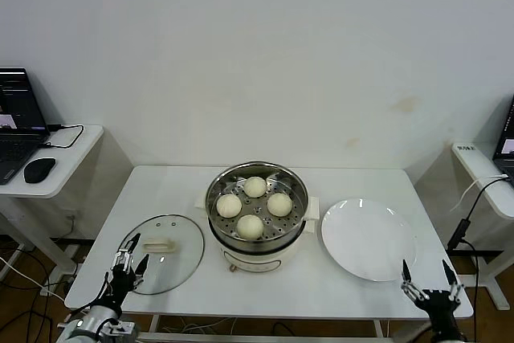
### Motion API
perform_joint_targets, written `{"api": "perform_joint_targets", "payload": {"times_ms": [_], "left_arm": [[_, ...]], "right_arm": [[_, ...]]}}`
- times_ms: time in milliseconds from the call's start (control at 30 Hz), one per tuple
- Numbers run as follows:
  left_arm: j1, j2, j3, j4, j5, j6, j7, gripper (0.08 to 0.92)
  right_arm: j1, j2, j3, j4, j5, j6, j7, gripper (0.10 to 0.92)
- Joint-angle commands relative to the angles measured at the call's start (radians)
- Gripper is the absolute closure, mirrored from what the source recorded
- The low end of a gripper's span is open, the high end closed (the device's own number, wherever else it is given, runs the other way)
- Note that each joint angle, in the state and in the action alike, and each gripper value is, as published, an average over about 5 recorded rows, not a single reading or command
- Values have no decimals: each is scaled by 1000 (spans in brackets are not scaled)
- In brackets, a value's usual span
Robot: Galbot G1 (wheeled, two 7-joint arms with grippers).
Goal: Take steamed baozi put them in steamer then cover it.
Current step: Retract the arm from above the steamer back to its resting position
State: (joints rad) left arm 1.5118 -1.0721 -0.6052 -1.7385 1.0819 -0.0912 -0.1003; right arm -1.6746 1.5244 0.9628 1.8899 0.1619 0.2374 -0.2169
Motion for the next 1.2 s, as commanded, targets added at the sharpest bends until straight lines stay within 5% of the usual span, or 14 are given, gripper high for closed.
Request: {"api": "perform_joint_targets", "payload": {"times_ms": [33,1200], "left_arm": [[-135,21,58,136,61,-3,14,177],[-352,-34,141,391,55,-20,-36,178]], "right_arm": [[-42,53,32,6,-29,17,4,203],[-48,53,37,-28,-46,25,-1,203]]}}
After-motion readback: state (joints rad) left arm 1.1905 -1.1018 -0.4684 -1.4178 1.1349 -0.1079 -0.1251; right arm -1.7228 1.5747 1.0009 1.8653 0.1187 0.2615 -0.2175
